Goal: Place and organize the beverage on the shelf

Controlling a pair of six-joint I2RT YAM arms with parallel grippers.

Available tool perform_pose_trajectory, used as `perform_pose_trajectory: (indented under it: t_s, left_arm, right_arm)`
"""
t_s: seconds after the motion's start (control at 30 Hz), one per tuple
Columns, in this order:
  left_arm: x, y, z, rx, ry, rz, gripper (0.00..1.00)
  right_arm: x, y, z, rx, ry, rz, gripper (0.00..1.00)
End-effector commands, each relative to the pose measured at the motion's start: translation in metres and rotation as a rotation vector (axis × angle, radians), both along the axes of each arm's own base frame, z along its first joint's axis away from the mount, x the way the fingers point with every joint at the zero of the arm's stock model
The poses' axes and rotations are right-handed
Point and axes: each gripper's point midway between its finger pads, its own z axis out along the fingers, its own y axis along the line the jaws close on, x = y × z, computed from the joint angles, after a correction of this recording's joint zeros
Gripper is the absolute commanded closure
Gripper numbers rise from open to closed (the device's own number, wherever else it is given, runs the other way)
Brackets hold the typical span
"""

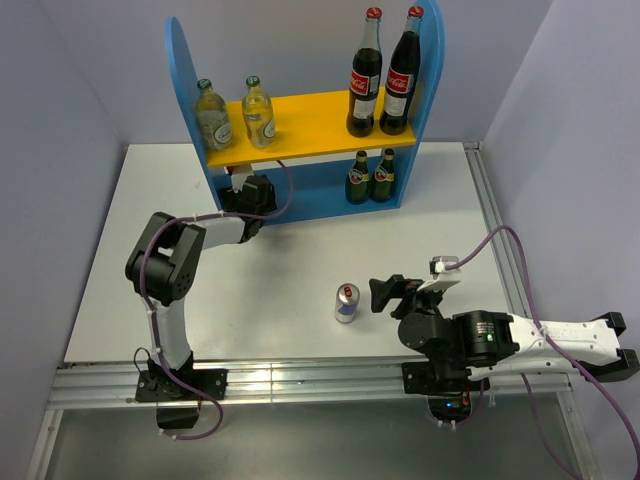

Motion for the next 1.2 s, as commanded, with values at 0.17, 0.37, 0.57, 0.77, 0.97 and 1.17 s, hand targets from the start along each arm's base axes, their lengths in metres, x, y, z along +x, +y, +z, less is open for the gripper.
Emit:
perform_pose_trajectory:
  t_s: [0.17,0.37,0.57,0.77,0.97,1.17]
  left_arm:
    - [-0.014,0.020,0.017,0.002,-0.058,0.131,0.16]
    - [-0.027,0.013,0.009,-0.002,-0.040,0.123,0.16]
    - [-0.037,0.006,0.015,-0.007,-0.045,0.116,0.16]
    - [-0.045,0.003,0.021,-0.011,-0.056,0.109,0.17]
    - [-0.037,0.001,0.021,0.009,-0.054,0.110,0.18]
    - [-0.033,0.000,0.021,-0.006,-0.045,0.096,0.16]
  right_arm:
    - [0.001,-0.001,0.002,0.029,-0.017,-0.014,0.00]
    - [0.001,-0.002,0.003,0.034,-0.016,-0.015,0.00]
    - [0.000,-0.003,0.003,0.043,-0.012,-0.011,0.00]
    - [0.000,-0.003,0.002,0.045,-0.009,-0.008,0.00]
    - [0.000,-0.002,0.002,0.045,-0.008,-0.006,0.00]
    - [0.000,-0.003,0.002,0.046,-0.007,-0.006,0.00]
